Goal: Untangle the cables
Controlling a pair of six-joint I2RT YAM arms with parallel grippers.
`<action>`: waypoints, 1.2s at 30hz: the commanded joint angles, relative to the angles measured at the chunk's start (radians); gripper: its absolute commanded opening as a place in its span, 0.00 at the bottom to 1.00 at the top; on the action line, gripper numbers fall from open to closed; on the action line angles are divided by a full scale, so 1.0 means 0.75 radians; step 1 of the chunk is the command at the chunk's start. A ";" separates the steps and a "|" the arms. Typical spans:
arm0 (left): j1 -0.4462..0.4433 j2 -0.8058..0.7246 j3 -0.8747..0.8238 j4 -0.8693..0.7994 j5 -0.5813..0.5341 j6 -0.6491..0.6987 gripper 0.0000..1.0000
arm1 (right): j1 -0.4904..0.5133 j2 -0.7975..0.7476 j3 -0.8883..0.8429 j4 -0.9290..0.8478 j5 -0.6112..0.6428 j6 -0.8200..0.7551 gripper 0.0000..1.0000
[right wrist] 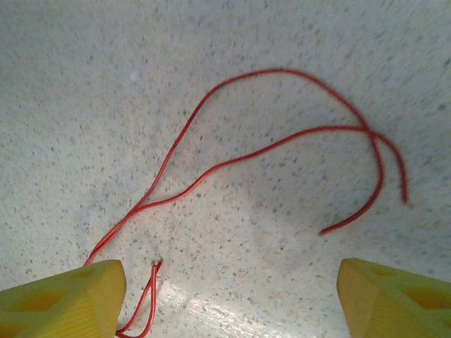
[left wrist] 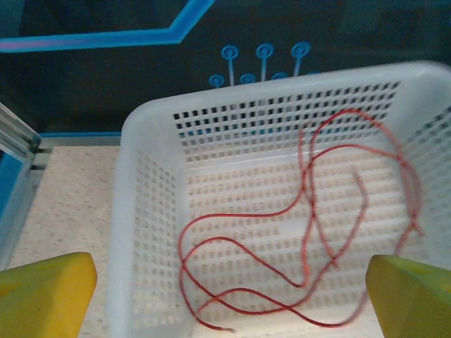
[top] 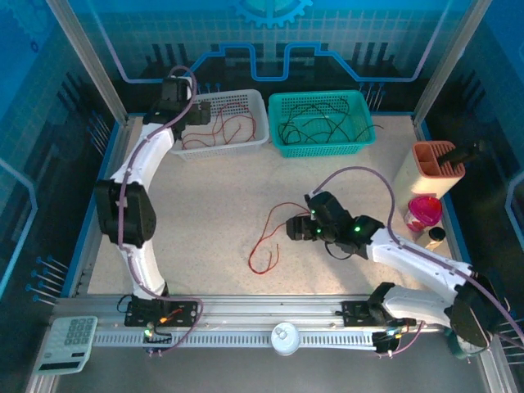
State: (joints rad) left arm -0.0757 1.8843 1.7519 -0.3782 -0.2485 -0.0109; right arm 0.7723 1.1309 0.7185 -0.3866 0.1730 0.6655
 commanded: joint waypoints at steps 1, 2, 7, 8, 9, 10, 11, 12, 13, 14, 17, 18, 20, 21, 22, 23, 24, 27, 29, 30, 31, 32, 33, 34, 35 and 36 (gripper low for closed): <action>0.007 -0.231 -0.164 0.182 0.201 -0.243 0.99 | 0.068 0.090 -0.020 0.107 -0.010 0.077 0.80; 0.007 -0.295 -0.236 0.231 0.247 -0.306 0.99 | 0.085 0.124 -0.020 0.131 -0.012 0.085 0.79; -0.014 -0.550 -0.537 0.375 0.420 -0.585 0.99 | 0.149 0.276 -0.006 0.234 -0.056 0.139 0.78; -0.023 -0.593 -0.584 0.381 0.452 -0.614 0.99 | 0.162 0.307 0.000 0.241 -0.055 0.148 0.77; -0.035 -0.630 -0.624 0.384 0.473 -0.629 0.99 | 0.174 0.327 0.003 0.246 -0.050 0.155 0.77; -0.049 -0.672 -0.669 0.390 0.486 -0.635 0.99 | 0.183 0.349 0.003 0.258 -0.052 0.166 0.76; -0.067 -0.714 -0.707 0.397 0.493 -0.637 0.99 | 0.189 0.367 0.000 0.274 -0.057 0.178 0.75; -0.082 -0.748 -0.740 0.400 0.497 -0.635 0.99 | 0.195 0.384 -0.004 0.287 -0.060 0.183 0.74; -0.099 -0.786 -0.773 0.403 0.499 -0.635 0.99 | 0.204 0.401 -0.004 0.298 -0.062 0.189 0.72; -0.114 -0.822 -0.802 0.404 0.495 -0.636 0.99 | 0.208 0.418 -0.004 0.308 -0.065 0.193 0.69; -0.141 -0.913 -0.881 0.432 0.518 -0.625 0.99 | 0.215 0.464 -0.007 0.344 -0.073 0.208 0.63; -0.144 -0.936 -0.898 0.437 0.525 -0.623 0.99 | 0.217 0.478 -0.008 0.360 -0.076 0.213 0.60; -0.149 -0.982 -0.938 0.447 0.546 -0.617 0.99 | 0.217 0.517 -0.002 0.383 -0.082 0.220 0.52; -0.149 -1.000 -0.953 0.452 0.555 -0.614 0.99 | 0.217 0.531 0.001 0.391 -0.083 0.223 0.48; -0.149 -1.016 -0.967 0.458 0.565 -0.608 0.99 | 0.218 0.547 0.006 0.401 -0.087 0.223 0.42; -0.149 -1.029 -0.979 0.465 0.576 -0.603 0.99 | 0.218 0.561 0.009 0.409 -0.091 0.223 0.33; -0.149 -1.037 -0.985 0.465 0.585 -0.603 0.99 | 0.216 0.567 0.016 0.409 -0.092 0.221 0.22; -0.148 -1.061 -0.996 0.454 0.631 -0.610 0.99 | 0.218 0.535 0.076 0.350 -0.078 0.181 0.00; -0.149 -1.087 -1.008 0.456 0.664 -0.615 0.99 | 0.208 0.460 0.151 0.277 -0.072 0.126 0.00; -0.149 -1.099 -1.016 0.457 0.673 -0.619 0.99 | 0.207 0.423 0.199 0.238 -0.062 0.095 0.00; -0.149 -1.111 -1.026 0.461 0.689 -0.616 0.99 | 0.200 0.380 0.275 0.182 -0.047 0.053 0.00; -0.149 -1.123 -1.035 0.466 0.707 -0.614 0.99 | 0.190 0.345 0.345 0.126 -0.031 0.011 0.00; -0.149 -1.132 -1.043 0.467 0.722 -0.612 0.99 | 0.179 0.320 0.415 0.082 -0.017 -0.029 0.00; -0.149 -1.142 -1.054 0.470 0.740 -0.612 0.99 | 0.160 0.297 0.492 0.037 -0.004 -0.070 0.00; -0.149 -1.153 -1.066 0.481 0.762 -0.613 0.99 | 0.137 0.278 0.563 0.003 -0.001 -0.104 0.00; -0.150 -1.165 -1.077 0.497 0.782 -0.620 0.99 | 0.115 0.267 0.625 -0.015 -0.008 -0.131 0.00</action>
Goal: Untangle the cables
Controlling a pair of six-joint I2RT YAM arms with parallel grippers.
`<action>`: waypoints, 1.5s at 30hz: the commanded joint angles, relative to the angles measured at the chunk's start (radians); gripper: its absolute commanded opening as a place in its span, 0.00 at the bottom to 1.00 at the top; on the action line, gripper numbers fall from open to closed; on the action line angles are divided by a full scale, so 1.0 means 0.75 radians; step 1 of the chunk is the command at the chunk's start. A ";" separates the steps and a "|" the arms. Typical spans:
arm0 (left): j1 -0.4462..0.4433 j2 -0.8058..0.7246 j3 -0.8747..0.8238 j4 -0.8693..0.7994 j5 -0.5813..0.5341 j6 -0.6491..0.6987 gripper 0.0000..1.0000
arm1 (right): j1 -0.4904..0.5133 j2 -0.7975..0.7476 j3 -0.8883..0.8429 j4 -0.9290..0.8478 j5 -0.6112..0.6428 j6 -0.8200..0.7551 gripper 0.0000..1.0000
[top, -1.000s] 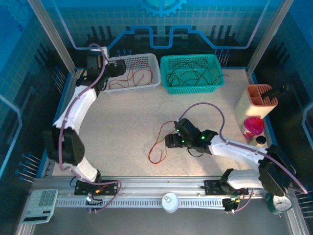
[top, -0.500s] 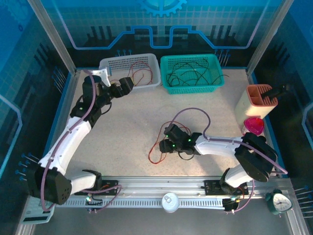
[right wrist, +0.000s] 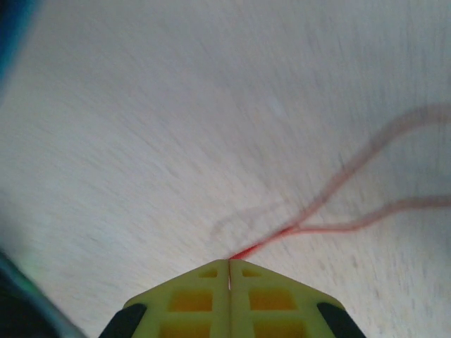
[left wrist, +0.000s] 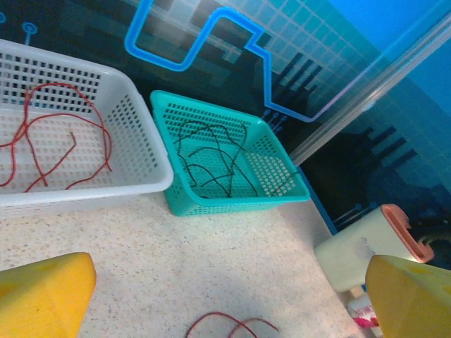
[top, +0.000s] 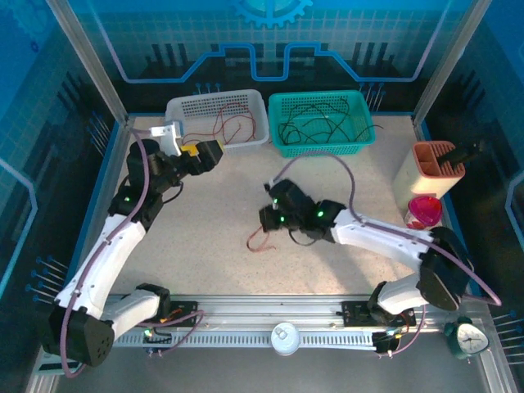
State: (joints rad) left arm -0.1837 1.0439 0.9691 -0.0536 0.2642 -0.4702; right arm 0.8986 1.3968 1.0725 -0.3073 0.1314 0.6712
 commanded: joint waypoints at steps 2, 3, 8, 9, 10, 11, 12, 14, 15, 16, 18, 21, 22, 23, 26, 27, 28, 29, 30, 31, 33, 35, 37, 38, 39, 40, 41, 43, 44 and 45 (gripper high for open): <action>-0.007 -0.071 -0.059 0.098 0.149 -0.015 0.99 | -0.103 -0.097 0.288 -0.163 0.037 -0.190 0.00; -0.008 -0.085 -0.069 0.114 0.168 -0.016 0.99 | -0.123 -0.095 0.348 -0.177 0.037 -0.207 0.00; -0.029 -0.165 -0.085 0.157 0.222 -0.052 0.96 | -0.194 -0.077 0.589 -0.181 0.072 -0.272 0.00; -0.043 -0.178 -0.084 0.159 0.223 -0.061 0.96 | -0.200 -0.073 0.620 -0.174 0.081 -0.277 0.00; -0.063 -0.195 -0.082 0.160 0.217 -0.071 0.95 | -0.207 -0.068 0.652 -0.165 0.090 -0.279 0.00; -0.091 -0.212 -0.078 0.155 0.210 -0.073 0.96 | -0.214 -0.063 0.674 -0.152 0.098 -0.279 0.00; -0.116 -0.222 -0.072 0.145 0.199 -0.069 0.96 | -0.219 -0.060 0.691 -0.142 0.101 -0.279 0.00; -0.182 -0.241 -0.053 0.096 0.172 -0.046 0.96 | -0.228 -0.049 0.726 -0.125 0.101 -0.273 0.00; -0.214 -0.248 -0.052 0.084 0.159 -0.036 0.96 | -0.229 -0.043 0.736 -0.119 0.101 -0.273 0.00; -0.249 -0.256 -0.053 0.071 0.141 -0.030 0.95 | -0.229 -0.039 0.750 -0.113 0.101 -0.273 0.00; -0.303 -0.268 -0.059 0.050 0.122 -0.021 0.95 | -0.228 -0.027 0.773 -0.107 0.097 -0.273 0.00; -0.379 -0.279 -0.086 0.059 0.093 -0.033 0.95 | -0.229 -0.015 0.796 -0.099 0.089 -0.271 0.00; -0.404 -0.276 -0.091 0.069 0.087 -0.041 0.94 | -0.228 -0.012 0.801 -0.095 0.089 -0.272 0.00; -0.428 -0.266 -0.098 0.083 0.090 -0.052 0.93 | -0.229 -0.011 0.805 -0.092 0.087 -0.271 0.00; -0.516 -0.239 -0.109 0.108 0.047 -0.069 0.91 | -0.228 -0.007 0.808 -0.083 0.083 -0.267 0.00; -0.545 -0.231 -0.116 0.118 0.018 -0.072 0.91 | -0.229 -0.006 0.808 -0.082 0.082 -0.266 0.00; -0.579 -0.221 -0.127 0.123 -0.026 -0.075 0.91 | -0.227 -0.005 0.808 -0.079 0.080 -0.265 0.00; -0.608 -0.213 -0.137 0.132 -0.072 -0.071 0.91 | -0.228 -0.005 0.808 -0.078 0.079 -0.262 0.00; -0.637 -0.205 -0.150 0.137 -0.114 -0.061 0.91 | -0.228 -0.004 0.807 -0.076 0.077 -0.261 0.00; -0.663 -0.195 -0.166 0.145 -0.170 -0.054 0.91 | -0.228 -0.003 0.804 -0.074 0.074 -0.259 0.00; -0.686 -0.158 -0.189 0.186 -0.217 -0.060 0.91 | -0.229 -0.004 0.800 -0.065 0.070 -0.257 0.00; -0.706 -0.103 -0.193 0.221 -0.244 -0.070 0.90 | -0.228 -0.007 0.792 -0.055 0.064 -0.251 0.00; -0.720 -0.050 -0.199 0.278 -0.250 -0.083 0.90 | -0.226 -0.007 0.783 -0.045 0.058 -0.242 0.00; -0.727 -0.026 -0.201 0.304 -0.257 -0.092 0.90 | -0.224 -0.007 0.778 -0.041 0.056 -0.241 0.00; -0.732 -0.008 -0.200 0.324 -0.268 -0.097 0.89 | -0.221 -0.006 0.773 -0.036 0.054 -0.237 0.00; -0.738 0.013 -0.204 0.348 -0.281 -0.104 0.89 | -0.218 -0.007 0.767 -0.032 0.049 -0.232 0.00; -0.742 0.033 -0.206 0.378 -0.292 -0.112 0.89 | -0.214 -0.007 0.760 -0.026 0.046 -0.227 0.00; -0.751 0.058 -0.209 0.419 -0.317 -0.123 0.87 | -0.208 -0.008 0.743 -0.014 0.044 -0.220 0.00; -0.755 0.067 -0.212 0.442 -0.326 -0.129 0.86 | -0.205 -0.009 0.735 -0.010 0.042 -0.217 0.00; -0.756 0.074 -0.210 0.454 -0.338 -0.132 0.85 | -0.203 -0.011 0.729 -0.005 0.043 -0.214 0.00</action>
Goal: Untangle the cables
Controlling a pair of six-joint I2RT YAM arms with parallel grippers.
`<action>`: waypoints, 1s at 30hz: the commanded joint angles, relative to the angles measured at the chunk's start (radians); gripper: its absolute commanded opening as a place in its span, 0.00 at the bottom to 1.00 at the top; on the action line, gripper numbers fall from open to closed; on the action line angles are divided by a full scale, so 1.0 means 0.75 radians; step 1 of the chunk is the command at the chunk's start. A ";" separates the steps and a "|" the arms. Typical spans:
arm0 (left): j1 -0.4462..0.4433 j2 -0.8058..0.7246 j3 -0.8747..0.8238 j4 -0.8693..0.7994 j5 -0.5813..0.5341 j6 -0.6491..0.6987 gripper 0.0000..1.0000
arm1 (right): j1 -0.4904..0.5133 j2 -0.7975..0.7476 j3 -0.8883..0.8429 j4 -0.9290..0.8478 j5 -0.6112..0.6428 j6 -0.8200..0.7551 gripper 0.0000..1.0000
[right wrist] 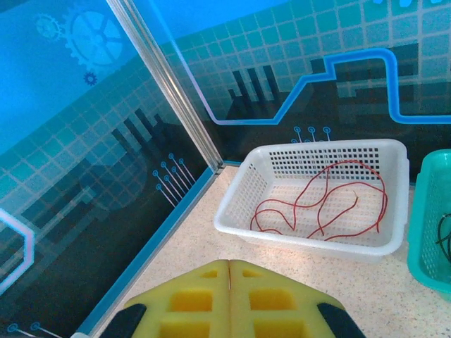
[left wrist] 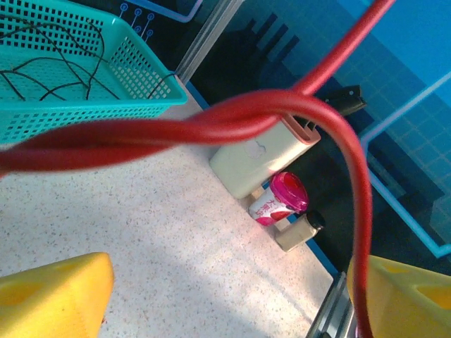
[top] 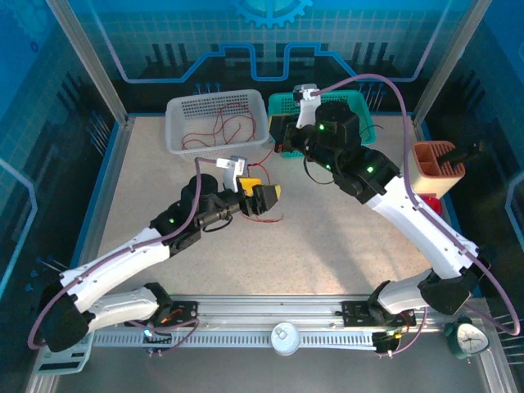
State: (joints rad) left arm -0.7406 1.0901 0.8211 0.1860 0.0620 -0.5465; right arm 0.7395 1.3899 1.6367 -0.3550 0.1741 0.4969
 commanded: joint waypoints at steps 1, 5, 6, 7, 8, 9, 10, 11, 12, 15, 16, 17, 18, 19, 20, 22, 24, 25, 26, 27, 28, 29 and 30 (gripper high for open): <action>-0.016 0.019 -0.014 0.144 -0.085 -0.034 0.83 | 0.010 -0.003 -0.031 0.062 -0.015 0.022 0.00; -0.018 0.037 -0.036 0.213 -0.114 -0.037 0.58 | 0.012 -0.019 -0.057 0.075 -0.018 0.031 0.00; -0.018 0.042 -0.038 0.220 -0.113 -0.036 0.51 | 0.012 -0.024 -0.062 0.078 -0.011 0.031 0.00; -0.019 0.045 -0.038 0.227 -0.111 -0.034 0.43 | 0.012 -0.030 -0.070 0.079 -0.006 0.029 0.00; -0.018 0.051 -0.037 0.231 -0.102 -0.031 0.33 | 0.009 -0.037 -0.075 0.077 0.003 0.026 0.00; -0.019 0.051 -0.033 0.230 -0.097 -0.027 0.25 | 0.005 -0.043 -0.081 0.080 0.007 0.027 0.00; -0.017 0.052 -0.034 0.228 -0.093 -0.026 0.16 | -0.003 -0.053 -0.090 0.080 0.008 0.029 0.00; -0.017 0.052 -0.034 0.229 -0.087 -0.026 0.08 | -0.012 -0.061 -0.099 0.081 0.009 0.032 0.00; -0.017 0.050 -0.034 0.227 -0.085 -0.026 0.00 | -0.022 -0.070 -0.107 0.081 0.010 0.035 0.00; -0.016 0.033 -0.036 0.209 -0.073 -0.023 0.00 | -0.067 -0.103 -0.140 0.079 0.027 0.039 0.00; -0.016 0.021 -0.034 0.195 -0.066 -0.022 0.00 | -0.087 -0.117 -0.158 0.079 0.041 0.040 0.00; -0.015 0.009 -0.030 0.179 -0.061 -0.019 0.00 | -0.112 -0.134 -0.180 0.082 0.053 0.041 0.00; -0.015 -0.005 -0.026 0.161 -0.054 -0.017 0.00 | -0.135 -0.148 -0.198 0.083 0.064 0.041 0.00; -0.014 -0.023 -0.017 0.137 -0.044 -0.005 0.00 | -0.165 -0.169 -0.226 0.083 0.083 0.043 0.00; -0.014 -0.049 -0.008 0.106 -0.034 0.010 0.00 | -0.196 -0.188 -0.256 0.085 0.098 0.047 0.00; -0.004 -0.094 0.017 0.049 -0.028 0.041 0.00 | -0.252 -0.228 -0.312 0.085 0.118 0.053 0.00; 0.027 -0.145 0.055 -0.018 -0.026 0.063 0.00 | -0.298 -0.269 -0.374 0.080 0.142 0.055 0.00; 0.052 -0.166 0.082 -0.060 -0.025 0.071 0.00 | -0.320 -0.295 -0.413 0.077 0.149 0.057 0.00; 0.085 -0.187 0.111 -0.094 -0.014 0.080 0.00 | -0.345 -0.323 -0.451 0.074 0.150 0.064 0.00; 0.118 -0.200 0.137 -0.124 -0.003 0.084 0.00 | -0.360 -0.347 -0.480 0.071 0.150 0.069 0.00; 0.162 -0.211 0.171 -0.156 0.020 0.086 0.00 | -0.376 -0.376 -0.518 0.065 0.153 0.075 0.00; 0.215 -0.216 0.207 -0.187 0.044 0.090 0.00 | -0.396 -0.409 -0.558 0.058 0.154 0.083 0.00; 0.256 -0.214 0.239 -0.213 0.065 0.095 0.00 | -0.406 -0.435 -0.586 0.055 0.158 0.089 0.00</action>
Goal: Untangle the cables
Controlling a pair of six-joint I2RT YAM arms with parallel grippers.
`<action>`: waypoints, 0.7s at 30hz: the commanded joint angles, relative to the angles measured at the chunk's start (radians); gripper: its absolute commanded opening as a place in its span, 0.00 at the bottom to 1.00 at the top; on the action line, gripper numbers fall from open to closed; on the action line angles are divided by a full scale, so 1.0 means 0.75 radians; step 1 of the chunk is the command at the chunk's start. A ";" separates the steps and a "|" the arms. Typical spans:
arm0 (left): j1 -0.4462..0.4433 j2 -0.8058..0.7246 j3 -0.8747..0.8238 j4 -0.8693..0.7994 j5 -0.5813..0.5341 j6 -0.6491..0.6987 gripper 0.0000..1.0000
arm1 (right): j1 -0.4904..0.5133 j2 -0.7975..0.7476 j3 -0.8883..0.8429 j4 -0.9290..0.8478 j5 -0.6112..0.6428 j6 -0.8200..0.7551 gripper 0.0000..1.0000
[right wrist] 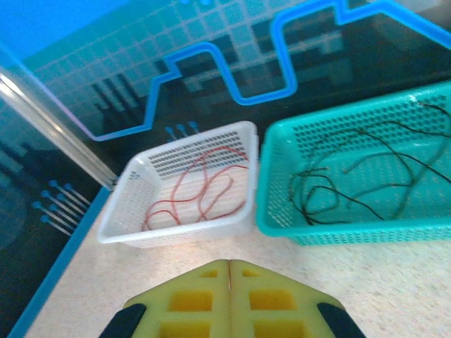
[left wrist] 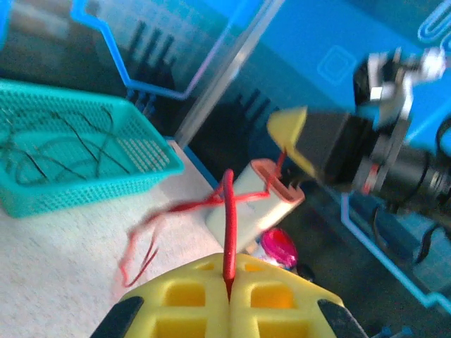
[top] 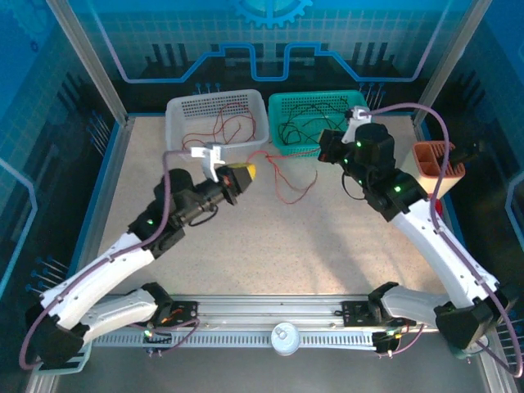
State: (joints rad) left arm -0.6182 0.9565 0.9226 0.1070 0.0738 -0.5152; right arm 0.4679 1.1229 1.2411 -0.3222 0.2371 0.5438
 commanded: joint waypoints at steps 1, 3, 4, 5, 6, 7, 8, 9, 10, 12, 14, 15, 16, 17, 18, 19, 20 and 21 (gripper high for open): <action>0.142 -0.031 0.138 -0.130 0.070 0.057 0.00 | -0.052 -0.107 -0.092 0.005 0.078 0.032 0.00; 0.218 -0.013 0.197 -0.150 0.109 0.066 0.00 | -0.066 -0.158 -0.149 -0.008 0.094 0.043 0.00; 0.257 0.002 0.231 -0.160 0.126 0.074 0.00 | -0.070 -0.185 -0.175 -0.016 0.100 0.048 0.00; 0.287 0.024 0.267 -0.170 0.143 0.079 0.00 | -0.075 -0.212 -0.201 -0.027 0.110 0.053 0.00; 0.315 0.044 0.297 -0.175 0.163 0.080 0.00 | -0.077 -0.236 -0.222 -0.036 0.116 0.059 0.00; 0.340 0.066 0.332 -0.178 0.180 0.081 0.00 | -0.081 -0.262 -0.243 -0.046 0.126 0.061 0.00; 0.363 0.090 0.367 -0.181 0.196 0.082 0.00 | -0.084 -0.289 -0.266 -0.059 0.138 0.064 0.00; 0.382 0.111 0.400 -0.185 0.209 0.081 0.00 | -0.083 -0.311 -0.281 -0.072 0.150 0.064 0.00; 0.402 0.132 0.434 -0.186 0.224 0.083 0.00 | -0.086 -0.338 -0.301 -0.085 0.165 0.065 0.00; 0.433 0.173 0.500 -0.187 0.232 0.087 0.00 | -0.092 -0.385 -0.337 -0.118 0.192 0.062 0.00; 0.468 0.215 0.575 -0.186 0.243 0.088 0.00 | -0.099 -0.431 -0.370 -0.157 0.219 0.066 0.00; 0.488 0.244 0.621 -0.185 0.252 0.084 0.00 | -0.105 -0.455 -0.392 -0.173 0.234 0.071 0.00; 0.507 0.276 0.668 -0.181 0.262 0.073 0.00 | -0.110 -0.480 -0.412 -0.185 0.239 0.078 0.00; 0.520 0.306 0.710 -0.172 0.275 0.063 0.00 | -0.113 -0.500 -0.429 -0.197 0.243 0.084 0.00; 0.535 0.345 0.760 -0.165 0.285 0.055 0.00 | -0.118 -0.517 -0.446 -0.210 0.246 0.090 0.00; 0.544 0.390 0.807 -0.165 0.289 0.051 0.00 | -0.122 -0.533 -0.459 -0.226 0.251 0.093 0.00; 0.552 0.423 0.855 -0.167 0.290 0.046 0.00 | -0.125 -0.545 -0.469 -0.239 0.256 0.095 0.00; 0.562 0.465 0.906 -0.165 0.294 0.045 0.00 | -0.126 -0.558 -0.475 -0.254 0.262 0.097 0.00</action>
State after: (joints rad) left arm -0.2153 1.2545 1.5192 -0.0315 0.2539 -0.4721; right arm 0.3885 0.7280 0.9016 -0.4633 0.3908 0.5953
